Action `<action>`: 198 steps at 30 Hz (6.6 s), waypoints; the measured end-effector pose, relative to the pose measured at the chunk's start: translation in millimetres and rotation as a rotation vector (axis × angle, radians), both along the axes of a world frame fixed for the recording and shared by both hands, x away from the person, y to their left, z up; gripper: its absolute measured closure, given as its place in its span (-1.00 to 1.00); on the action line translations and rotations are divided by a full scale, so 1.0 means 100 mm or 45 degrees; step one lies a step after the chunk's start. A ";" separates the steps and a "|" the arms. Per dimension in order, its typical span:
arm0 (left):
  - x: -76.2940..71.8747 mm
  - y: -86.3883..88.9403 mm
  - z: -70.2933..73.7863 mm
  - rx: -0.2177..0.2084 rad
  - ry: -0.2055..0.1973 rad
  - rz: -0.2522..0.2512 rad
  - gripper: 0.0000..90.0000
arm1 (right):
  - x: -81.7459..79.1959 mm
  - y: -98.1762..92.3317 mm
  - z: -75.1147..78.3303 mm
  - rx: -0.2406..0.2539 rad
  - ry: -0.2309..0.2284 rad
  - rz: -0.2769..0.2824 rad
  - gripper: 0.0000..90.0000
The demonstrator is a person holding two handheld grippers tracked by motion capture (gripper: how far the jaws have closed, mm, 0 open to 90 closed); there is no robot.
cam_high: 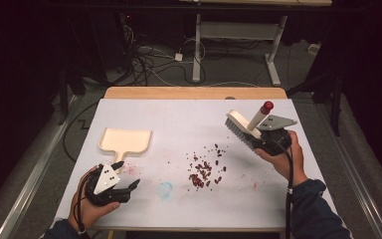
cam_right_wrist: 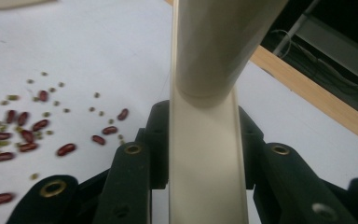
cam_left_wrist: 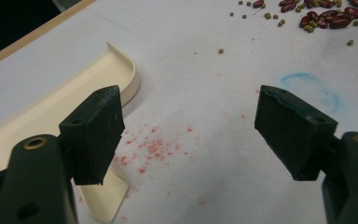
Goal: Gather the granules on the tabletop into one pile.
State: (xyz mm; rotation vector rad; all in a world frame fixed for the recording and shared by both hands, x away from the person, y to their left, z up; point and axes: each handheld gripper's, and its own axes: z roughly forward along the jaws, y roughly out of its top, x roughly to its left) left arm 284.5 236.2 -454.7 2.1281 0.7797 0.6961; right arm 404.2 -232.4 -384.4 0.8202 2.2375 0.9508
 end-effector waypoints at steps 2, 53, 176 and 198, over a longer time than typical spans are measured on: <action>0.02 -0.01 -0.01 0.012 0.005 0.018 -0.49 | 0.10 0.06 -0.07 -0.055 -0.003 -0.017 0.51; 0.01 -0.06 -0.02 0.003 0.068 0.001 -0.49 | -0.30 0.94 -0.45 -0.236 -0.064 0.451 0.51; 0.04 -0.07 -0.02 0.033 0.071 -0.003 -0.50 | -0.45 0.97 -0.31 0.028 -0.089 0.614 0.51; 0.02 0.04 0.02 -0.026 0.059 0.058 -0.50 | -0.68 1.48 -0.66 0.363 0.433 0.242 0.49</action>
